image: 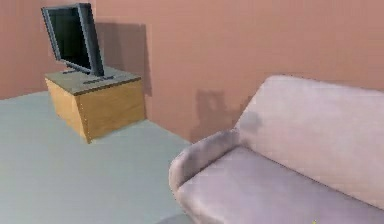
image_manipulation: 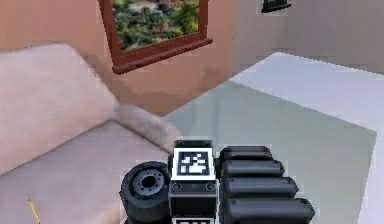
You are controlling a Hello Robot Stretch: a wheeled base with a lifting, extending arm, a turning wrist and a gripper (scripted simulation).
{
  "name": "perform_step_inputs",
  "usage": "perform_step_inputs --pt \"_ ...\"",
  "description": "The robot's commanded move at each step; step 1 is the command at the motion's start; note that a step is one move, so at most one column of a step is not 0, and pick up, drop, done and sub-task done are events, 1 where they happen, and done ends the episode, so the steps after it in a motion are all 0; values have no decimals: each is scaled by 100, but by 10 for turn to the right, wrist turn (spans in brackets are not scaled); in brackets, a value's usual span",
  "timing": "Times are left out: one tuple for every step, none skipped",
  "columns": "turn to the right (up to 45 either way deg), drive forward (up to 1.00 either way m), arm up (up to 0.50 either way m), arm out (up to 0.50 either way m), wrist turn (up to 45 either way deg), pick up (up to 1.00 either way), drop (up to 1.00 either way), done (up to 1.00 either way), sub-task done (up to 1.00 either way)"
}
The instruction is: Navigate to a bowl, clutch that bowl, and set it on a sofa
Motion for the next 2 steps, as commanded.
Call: perform_step_inputs --pt "450 0 0 0 0 0 0 0 0" --pt "90 0 0 0 0 0 0 0 0"
